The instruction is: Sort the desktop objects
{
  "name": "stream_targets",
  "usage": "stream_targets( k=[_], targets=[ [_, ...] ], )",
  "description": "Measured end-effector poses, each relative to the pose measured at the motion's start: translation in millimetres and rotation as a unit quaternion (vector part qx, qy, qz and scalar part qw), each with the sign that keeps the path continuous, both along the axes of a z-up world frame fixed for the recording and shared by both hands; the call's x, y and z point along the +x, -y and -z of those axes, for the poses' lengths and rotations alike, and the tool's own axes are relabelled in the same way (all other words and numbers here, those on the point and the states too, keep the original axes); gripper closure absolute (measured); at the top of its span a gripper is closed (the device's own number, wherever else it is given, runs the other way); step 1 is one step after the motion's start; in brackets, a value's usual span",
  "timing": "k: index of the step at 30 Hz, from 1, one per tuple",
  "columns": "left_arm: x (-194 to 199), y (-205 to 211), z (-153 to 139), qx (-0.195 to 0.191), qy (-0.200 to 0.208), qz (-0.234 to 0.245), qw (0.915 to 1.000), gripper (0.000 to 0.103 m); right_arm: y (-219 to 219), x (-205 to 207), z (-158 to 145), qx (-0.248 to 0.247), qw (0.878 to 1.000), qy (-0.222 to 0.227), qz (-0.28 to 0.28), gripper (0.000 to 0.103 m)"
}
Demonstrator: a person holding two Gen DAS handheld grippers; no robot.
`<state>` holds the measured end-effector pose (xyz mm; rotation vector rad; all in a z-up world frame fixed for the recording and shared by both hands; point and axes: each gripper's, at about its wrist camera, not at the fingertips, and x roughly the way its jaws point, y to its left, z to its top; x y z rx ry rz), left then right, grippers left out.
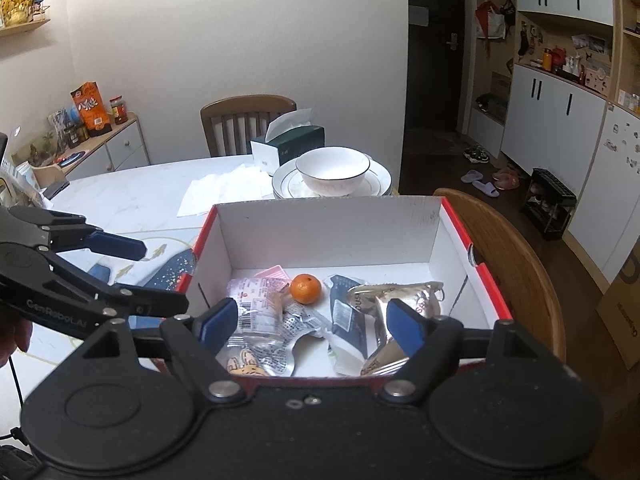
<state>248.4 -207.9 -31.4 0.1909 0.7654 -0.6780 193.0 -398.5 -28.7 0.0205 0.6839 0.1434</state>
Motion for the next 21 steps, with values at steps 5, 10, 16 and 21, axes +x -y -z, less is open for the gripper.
stream_targets(
  k=[5,10,16,21],
  targets=[
    [-11,-6,-5,-0.005,0.011,0.016,0.9998,0.000,-5,-10,-2,0.010,1.000,0.007,0.010,0.021],
    [-23,-10,-7,-0.009,0.019,0.028,0.9994,0.000,-10,-20,-3,0.017,1.000,0.014,0.020,0.020],
    [-34,-17,-11,-0.015,0.033,0.030,0.9989,0.000,-14,-33,-3,0.013,0.999,0.021,0.040,0.018],
    [-36,-19,-11,-0.011,0.034,0.027,0.9990,0.000,-15,-38,-3,0.013,0.998,0.027,0.052,0.010]
  ],
)
